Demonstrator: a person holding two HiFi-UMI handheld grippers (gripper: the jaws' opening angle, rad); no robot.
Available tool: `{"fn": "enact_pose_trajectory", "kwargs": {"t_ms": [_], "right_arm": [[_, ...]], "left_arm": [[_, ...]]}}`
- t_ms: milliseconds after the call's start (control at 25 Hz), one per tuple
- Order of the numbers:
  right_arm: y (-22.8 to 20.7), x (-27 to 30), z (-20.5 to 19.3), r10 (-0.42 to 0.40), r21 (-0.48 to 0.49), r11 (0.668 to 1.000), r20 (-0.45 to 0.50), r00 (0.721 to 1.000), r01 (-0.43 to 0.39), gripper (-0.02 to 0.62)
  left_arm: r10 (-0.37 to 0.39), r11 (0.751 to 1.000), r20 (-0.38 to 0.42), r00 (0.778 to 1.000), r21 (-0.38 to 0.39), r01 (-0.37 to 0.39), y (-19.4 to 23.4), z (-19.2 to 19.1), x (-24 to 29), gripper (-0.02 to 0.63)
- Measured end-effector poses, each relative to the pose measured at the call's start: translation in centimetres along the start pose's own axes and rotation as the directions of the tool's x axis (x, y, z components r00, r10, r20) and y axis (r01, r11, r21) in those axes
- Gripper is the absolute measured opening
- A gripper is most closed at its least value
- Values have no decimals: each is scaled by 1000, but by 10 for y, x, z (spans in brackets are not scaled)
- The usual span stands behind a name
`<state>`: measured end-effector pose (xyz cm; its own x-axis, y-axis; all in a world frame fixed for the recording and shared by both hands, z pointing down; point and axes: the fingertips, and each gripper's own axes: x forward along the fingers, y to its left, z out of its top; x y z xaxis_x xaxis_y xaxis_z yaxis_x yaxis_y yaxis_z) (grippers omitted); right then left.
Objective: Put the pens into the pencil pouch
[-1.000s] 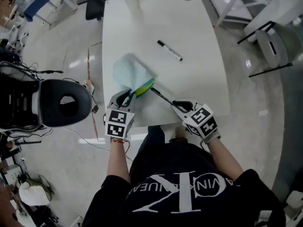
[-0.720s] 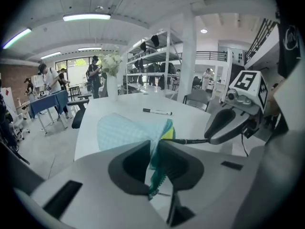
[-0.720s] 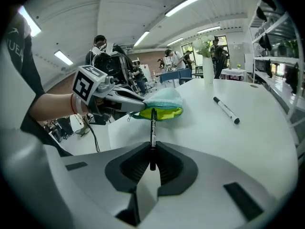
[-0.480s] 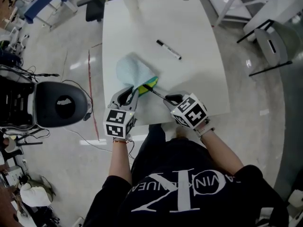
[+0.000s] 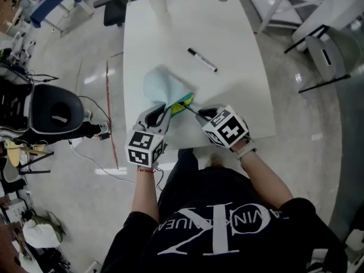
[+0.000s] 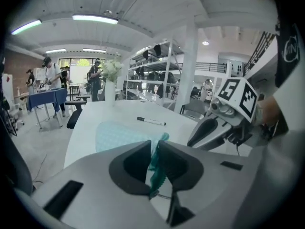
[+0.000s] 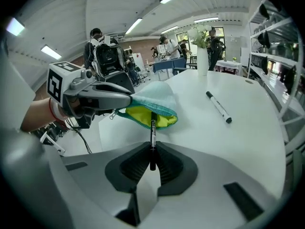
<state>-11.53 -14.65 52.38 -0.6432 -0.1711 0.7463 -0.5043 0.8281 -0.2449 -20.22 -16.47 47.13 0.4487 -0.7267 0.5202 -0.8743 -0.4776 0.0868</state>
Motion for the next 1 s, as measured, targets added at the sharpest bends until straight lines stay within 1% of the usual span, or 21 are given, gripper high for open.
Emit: {"fn": "enact_pose_trajectory", "kwargs": {"t_ms": [80, 160, 320, 440, 560, 640, 720, 840, 920, 1000], "right_arm": [[-1, 2, 2, 2, 1, 1000, -7, 1000, -2, 48], [-1, 4, 6, 2, 10, 1000, -1, 1000, -2, 49], [-4, 7, 21, 6, 52, 999, 44, 999, -8, 49], [-6, 8, 29, 5, 87, 996, 74, 997, -12, 49], [-9, 9, 35, -2, 153, 988, 119, 993, -16, 49], [-11, 8, 39, -7, 213, 977, 169, 986, -30, 49], [-13, 7, 45, -16, 253, 966, 237, 971, -46, 50], [-16, 7, 49, -31, 251, 967, 301, 953, -47, 54], [-16, 9, 47, -27, 227, 973, 306, 952, -46, 61], [-14, 11, 45, -4, 205, 977, 298, 954, -60, 96]], "left_arm": [[-5, 998, -21, 1000, 68, 6, -6, 0, 2, 51], [-19, 992, -39, 999, 120, 24, -13, 2, 4, 49], [-56, 984, -63, 996, 167, 66, -25, 6, 9, 48], [-69, 982, -60, 996, 170, 79, -29, 9, 10, 48], [-85, 984, -40, 996, 152, 90, -32, 13, 11, 48], [-106, 984, -25, 994, 140, 109, -35, 17, 11, 46], [-131, 982, -16, 991, 136, 132, -40, 19, 12, 44], [-140, 981, -13, 990, 136, 141, -42, 20, 12, 43], [-126, 983, -16, 992, 133, 127, -40, 19, 14, 44], [-110, 986, -24, 994, 124, 112, -36, 17, 17, 44]]}}
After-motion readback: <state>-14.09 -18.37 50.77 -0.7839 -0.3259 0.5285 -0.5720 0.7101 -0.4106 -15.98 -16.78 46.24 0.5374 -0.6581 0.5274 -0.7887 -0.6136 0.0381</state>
